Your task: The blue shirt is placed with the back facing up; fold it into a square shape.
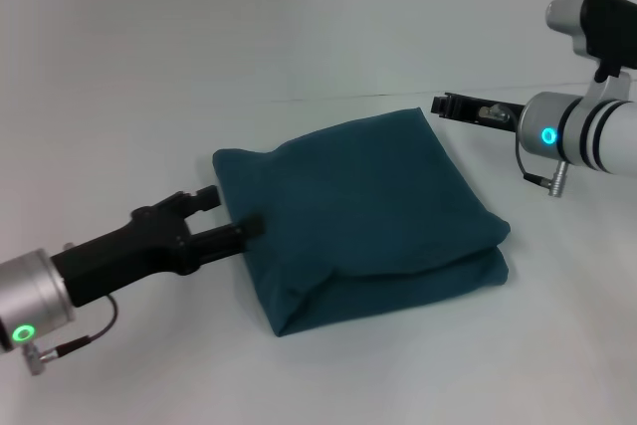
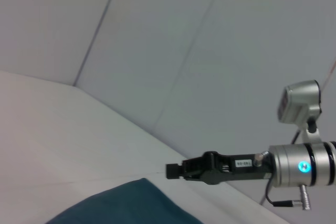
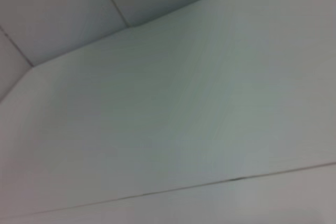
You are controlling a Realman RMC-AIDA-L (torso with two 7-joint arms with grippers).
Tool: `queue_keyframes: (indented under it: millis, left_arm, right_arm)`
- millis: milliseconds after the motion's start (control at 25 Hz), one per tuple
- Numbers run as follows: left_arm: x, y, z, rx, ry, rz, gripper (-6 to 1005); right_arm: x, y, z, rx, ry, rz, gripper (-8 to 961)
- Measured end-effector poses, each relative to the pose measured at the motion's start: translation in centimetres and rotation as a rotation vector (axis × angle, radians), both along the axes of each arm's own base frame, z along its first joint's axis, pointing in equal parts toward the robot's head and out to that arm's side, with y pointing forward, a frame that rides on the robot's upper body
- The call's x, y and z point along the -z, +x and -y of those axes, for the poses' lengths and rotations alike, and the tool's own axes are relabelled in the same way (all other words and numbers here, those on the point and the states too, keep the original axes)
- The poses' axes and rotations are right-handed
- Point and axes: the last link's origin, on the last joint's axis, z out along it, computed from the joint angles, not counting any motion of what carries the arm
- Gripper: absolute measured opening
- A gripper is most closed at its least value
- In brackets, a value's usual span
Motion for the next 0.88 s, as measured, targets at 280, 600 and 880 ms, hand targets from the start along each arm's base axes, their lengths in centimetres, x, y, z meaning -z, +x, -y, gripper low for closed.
queue_keyframes:
  millis: [280,600,880]
  left_arm:
    - [2.0,2.2,-0.5,0.060,-0.068,-0.001,944]
    - [5.9,4.3,-0.4,0.126,-0.196,-0.090,944]
    - [7.6,4.7,-0.9,0.120,-0.207,-0.154,944]
  right_arm:
    - [-1.2,0.0,0.6,-0.047,-0.030,-0.047,172]
    - [-1.8,0.1,0.9,-0.059,-0.040,-0.083,427]
    - [-1.7,-0.2,0.9,-0.073,-0.051,-0.086,424]
